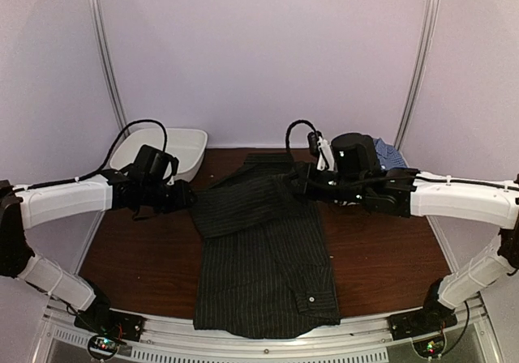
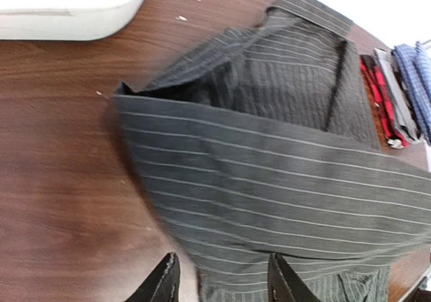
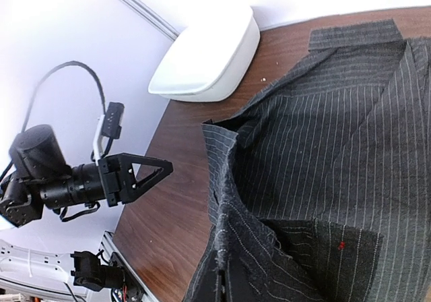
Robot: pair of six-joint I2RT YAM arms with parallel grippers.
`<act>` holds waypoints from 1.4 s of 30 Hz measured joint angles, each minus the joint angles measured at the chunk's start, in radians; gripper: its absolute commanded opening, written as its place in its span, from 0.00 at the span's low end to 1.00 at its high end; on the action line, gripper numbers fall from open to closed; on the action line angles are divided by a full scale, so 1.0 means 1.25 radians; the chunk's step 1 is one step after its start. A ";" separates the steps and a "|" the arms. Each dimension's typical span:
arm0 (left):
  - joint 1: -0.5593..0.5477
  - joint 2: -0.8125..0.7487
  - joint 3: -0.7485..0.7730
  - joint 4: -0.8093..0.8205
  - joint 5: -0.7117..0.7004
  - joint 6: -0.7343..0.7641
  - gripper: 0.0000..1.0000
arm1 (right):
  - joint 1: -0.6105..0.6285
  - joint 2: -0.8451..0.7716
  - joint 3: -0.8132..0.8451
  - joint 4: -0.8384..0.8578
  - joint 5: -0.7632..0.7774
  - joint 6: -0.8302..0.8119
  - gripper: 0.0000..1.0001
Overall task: Fold and stack the long sleeve shirts
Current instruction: Move the 1/3-folded shirt to the center of the board.
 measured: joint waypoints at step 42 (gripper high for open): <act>0.073 0.910 1.001 -0.286 -0.033 0.276 0.26 | 0.198 0.128 -0.011 0.036 -0.081 0.008 0.00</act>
